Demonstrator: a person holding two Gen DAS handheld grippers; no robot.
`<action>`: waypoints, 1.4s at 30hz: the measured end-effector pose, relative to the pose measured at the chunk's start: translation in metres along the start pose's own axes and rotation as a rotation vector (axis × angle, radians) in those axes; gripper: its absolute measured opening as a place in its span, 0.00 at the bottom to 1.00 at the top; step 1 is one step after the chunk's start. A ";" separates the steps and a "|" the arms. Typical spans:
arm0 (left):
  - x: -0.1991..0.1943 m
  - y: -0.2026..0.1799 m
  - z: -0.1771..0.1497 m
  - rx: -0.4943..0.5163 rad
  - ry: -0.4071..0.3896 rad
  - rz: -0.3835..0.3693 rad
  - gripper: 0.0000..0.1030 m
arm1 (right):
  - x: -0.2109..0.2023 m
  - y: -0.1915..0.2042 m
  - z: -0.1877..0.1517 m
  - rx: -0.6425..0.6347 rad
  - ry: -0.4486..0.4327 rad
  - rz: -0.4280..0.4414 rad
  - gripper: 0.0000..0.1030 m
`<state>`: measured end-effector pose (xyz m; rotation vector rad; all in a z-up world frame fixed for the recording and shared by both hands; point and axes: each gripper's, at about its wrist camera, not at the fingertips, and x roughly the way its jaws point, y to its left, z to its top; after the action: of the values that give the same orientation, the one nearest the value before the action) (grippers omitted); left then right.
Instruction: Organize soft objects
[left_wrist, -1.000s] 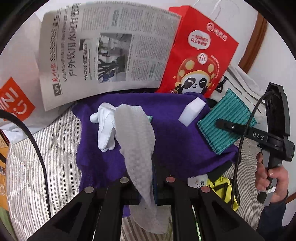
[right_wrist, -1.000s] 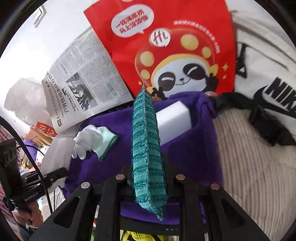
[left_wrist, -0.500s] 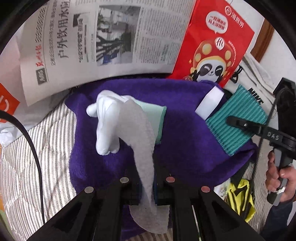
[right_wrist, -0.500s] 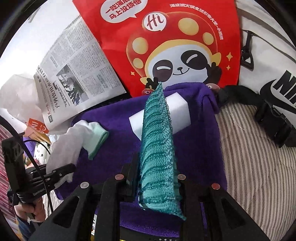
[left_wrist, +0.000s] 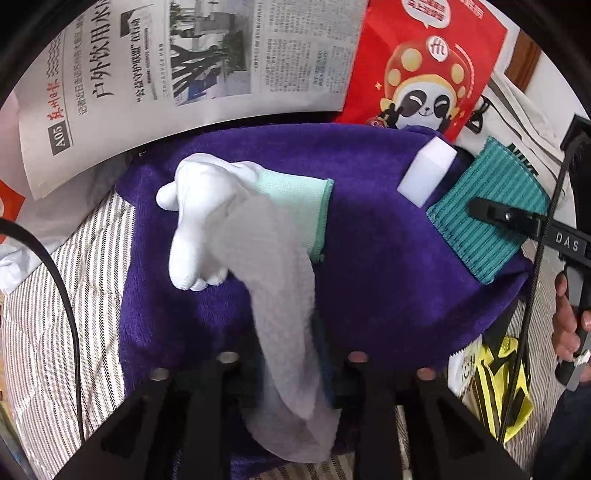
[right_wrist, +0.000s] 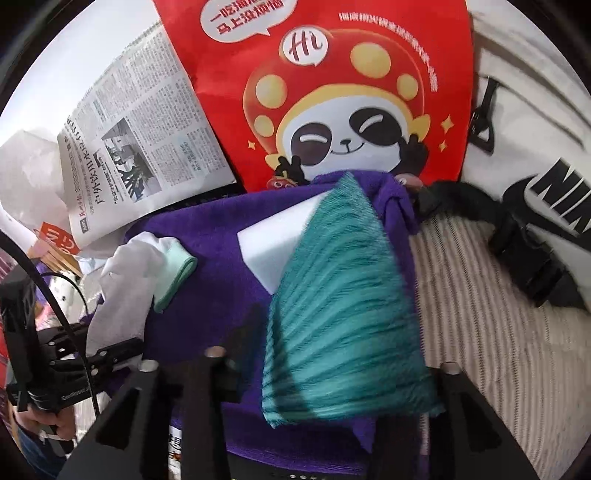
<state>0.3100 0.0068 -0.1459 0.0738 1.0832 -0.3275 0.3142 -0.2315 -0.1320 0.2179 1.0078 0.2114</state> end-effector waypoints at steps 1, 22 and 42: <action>0.000 -0.002 0.000 0.009 0.002 0.004 0.46 | -0.002 0.000 0.000 -0.014 -0.009 -0.016 0.57; -0.006 -0.011 -0.009 0.043 0.013 0.070 0.48 | -0.022 0.003 -0.007 -0.136 -0.065 -0.120 0.23; -0.004 -0.012 -0.007 0.040 0.020 0.070 0.48 | -0.007 0.006 0.006 -0.083 -0.010 -0.058 0.51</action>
<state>0.2987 -0.0019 -0.1442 0.1506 1.0917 -0.2860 0.3152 -0.2283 -0.1219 0.1137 0.9917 0.1984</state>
